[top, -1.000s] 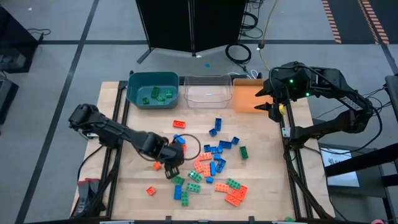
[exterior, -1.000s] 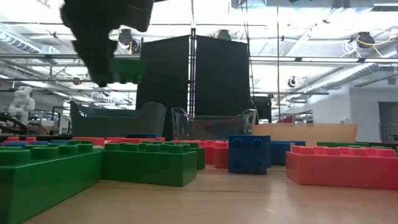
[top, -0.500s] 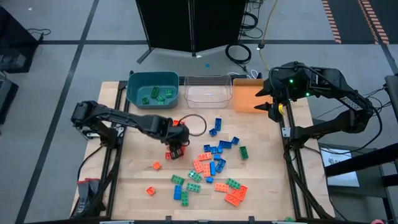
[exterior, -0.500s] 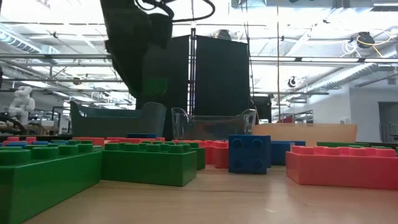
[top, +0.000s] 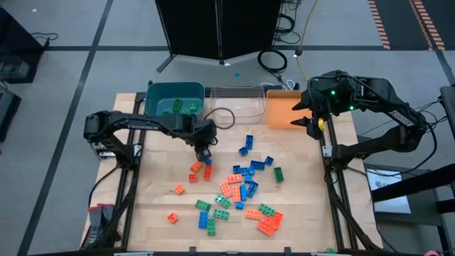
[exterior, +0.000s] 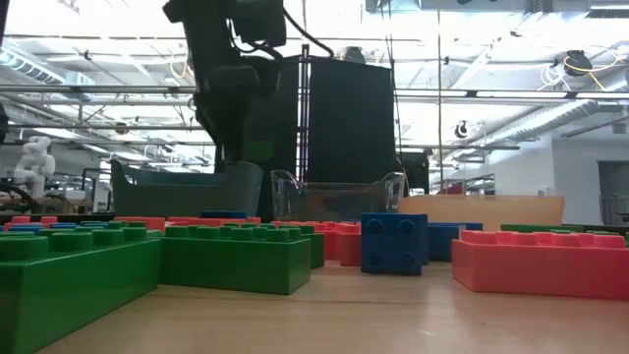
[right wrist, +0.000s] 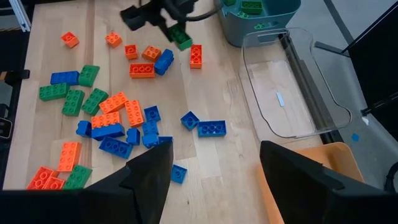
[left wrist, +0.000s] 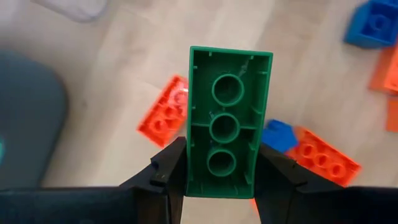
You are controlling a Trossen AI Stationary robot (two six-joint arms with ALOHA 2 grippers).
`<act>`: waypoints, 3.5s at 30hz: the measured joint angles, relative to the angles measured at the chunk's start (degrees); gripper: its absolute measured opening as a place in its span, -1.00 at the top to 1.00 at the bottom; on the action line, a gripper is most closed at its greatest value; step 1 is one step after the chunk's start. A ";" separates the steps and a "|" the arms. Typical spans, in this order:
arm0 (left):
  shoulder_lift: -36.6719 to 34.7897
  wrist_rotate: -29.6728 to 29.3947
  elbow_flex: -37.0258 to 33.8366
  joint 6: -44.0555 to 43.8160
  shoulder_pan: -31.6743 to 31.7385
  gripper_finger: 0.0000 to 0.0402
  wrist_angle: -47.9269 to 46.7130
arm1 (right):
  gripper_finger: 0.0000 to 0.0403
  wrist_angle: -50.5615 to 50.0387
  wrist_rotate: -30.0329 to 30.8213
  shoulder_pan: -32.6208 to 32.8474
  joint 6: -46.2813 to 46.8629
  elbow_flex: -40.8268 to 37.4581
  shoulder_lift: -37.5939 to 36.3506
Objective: Sort blocks
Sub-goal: Put the green game piece into the blue bin
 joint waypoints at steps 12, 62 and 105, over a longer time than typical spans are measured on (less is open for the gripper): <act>0.00 0.00 0.02 7.67 12.01 0.31 0.07 | -0.19 0.00 0.02 -0.01 0.00 0.00 -0.01; -9.33 -5.78 -2.62 -6.15 40.31 0.31 6.51 | -0.19 2.01 0.09 -0.02 1.53 0.00 -0.02; -9.27 -5.51 -19.65 -15.32 40.48 -0.29 18.99 | -0.19 2.39 0.07 -0.02 2.16 0.00 -0.02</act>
